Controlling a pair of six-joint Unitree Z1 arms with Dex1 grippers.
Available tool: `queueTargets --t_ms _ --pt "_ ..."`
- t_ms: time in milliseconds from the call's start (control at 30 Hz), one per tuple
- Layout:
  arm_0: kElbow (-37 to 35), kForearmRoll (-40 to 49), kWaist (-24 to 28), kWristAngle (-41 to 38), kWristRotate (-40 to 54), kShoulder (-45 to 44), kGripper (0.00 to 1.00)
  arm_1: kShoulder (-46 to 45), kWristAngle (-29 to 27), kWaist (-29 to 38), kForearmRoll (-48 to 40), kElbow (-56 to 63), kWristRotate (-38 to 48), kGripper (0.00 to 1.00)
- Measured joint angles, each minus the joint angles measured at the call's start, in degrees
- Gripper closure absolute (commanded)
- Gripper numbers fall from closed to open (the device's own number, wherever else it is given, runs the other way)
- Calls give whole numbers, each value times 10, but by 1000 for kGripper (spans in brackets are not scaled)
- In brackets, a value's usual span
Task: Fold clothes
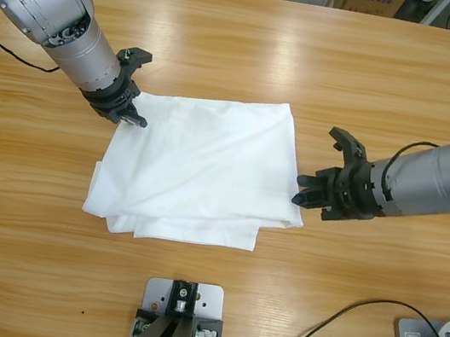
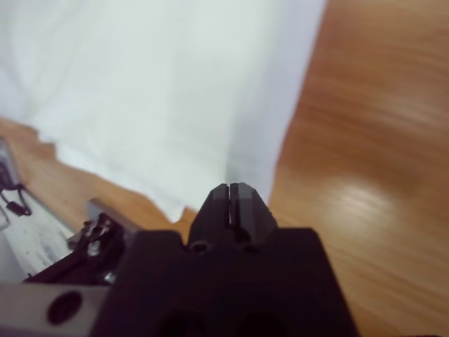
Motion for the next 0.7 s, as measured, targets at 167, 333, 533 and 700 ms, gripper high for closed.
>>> queueTargets --t_ms 167,333,533,700 --pt "0 2 0 0 -2 0 1000 -31 0 37 -3 0 24 1000" --pt "0 4 0 0 -2 0 1000 -12 0 57 -60 3 32 1000" --pt "0 7 1 0 -2 0 1000 55 -7 61 -116 10 42 1000" --pt "0 11 4 0 -2 0 1000 55 -34 61 -120 52 66 1000"
